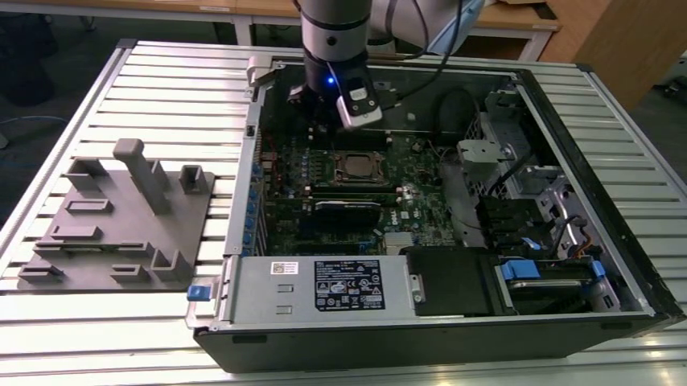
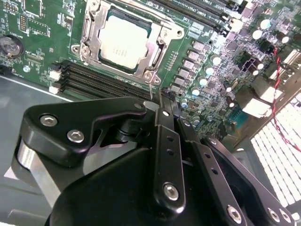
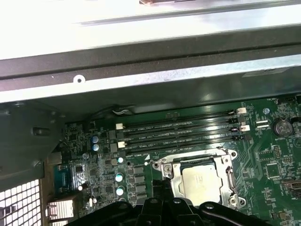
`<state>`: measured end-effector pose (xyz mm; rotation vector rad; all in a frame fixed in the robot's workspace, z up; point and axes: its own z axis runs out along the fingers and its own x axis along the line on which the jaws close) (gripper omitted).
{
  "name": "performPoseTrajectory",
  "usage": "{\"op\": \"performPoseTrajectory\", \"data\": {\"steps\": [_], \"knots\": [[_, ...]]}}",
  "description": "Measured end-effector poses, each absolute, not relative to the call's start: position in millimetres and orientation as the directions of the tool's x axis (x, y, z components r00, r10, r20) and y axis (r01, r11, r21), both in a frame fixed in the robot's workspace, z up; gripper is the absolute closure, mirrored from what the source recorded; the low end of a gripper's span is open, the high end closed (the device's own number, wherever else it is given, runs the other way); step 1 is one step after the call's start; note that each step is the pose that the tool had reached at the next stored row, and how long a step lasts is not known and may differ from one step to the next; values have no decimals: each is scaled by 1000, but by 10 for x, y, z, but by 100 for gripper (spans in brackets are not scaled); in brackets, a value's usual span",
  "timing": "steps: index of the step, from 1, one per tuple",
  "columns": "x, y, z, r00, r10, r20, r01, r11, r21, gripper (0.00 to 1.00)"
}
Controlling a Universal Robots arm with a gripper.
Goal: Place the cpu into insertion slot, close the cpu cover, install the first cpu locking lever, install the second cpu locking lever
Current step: 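Install the first cpu locking lever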
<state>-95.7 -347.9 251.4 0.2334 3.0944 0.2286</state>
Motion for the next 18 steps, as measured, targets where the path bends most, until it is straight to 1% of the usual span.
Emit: {"op": "performPoseTrajectory", "data": {"steps": [18], "knots": [[-1002,-3479,2554,-988,151,-19,147,978,148,89]]}}
